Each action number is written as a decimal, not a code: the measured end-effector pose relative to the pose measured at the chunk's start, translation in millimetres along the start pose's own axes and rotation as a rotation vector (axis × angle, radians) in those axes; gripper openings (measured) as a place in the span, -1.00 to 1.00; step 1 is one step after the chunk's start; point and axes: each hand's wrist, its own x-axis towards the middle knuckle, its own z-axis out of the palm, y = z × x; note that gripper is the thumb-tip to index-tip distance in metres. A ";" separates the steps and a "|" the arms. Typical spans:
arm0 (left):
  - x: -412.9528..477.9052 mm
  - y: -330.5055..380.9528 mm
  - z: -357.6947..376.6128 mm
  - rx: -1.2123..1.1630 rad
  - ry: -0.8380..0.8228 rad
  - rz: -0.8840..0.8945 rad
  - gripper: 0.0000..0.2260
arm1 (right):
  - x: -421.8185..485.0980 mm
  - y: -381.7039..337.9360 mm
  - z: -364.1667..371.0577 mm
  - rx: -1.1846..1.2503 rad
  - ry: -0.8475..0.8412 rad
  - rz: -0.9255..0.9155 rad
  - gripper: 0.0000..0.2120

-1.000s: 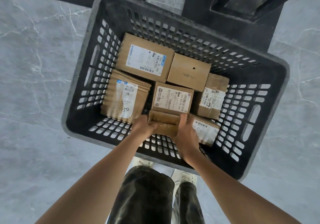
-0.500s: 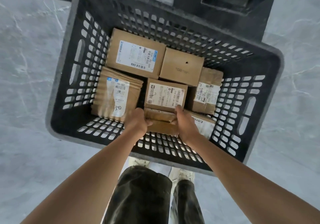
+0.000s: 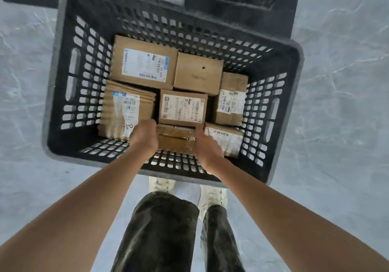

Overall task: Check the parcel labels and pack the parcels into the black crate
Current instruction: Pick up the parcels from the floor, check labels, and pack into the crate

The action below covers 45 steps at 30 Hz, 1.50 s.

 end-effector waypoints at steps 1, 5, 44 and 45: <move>-8.9 3.5 -10.0 0.012 0.026 0.042 -0.94 | -12.8 0.7 -5.1 0.039 0.017 -0.029 -0.52; -54.5 20.3 -55.8 0.068 0.069 0.210 -0.88 | -67.0 5.9 -40.2 0.014 0.034 -0.069 -0.65; -621.7 516.6 -459.0 -0.320 0.415 1.236 -0.66 | -661.0 43.2 -574.3 0.940 1.119 -0.380 -0.76; -627.4 534.1 -443.0 -0.309 0.359 1.244 -0.57 | -666.5 72.0 -575.0 0.976 1.142 -0.351 -0.76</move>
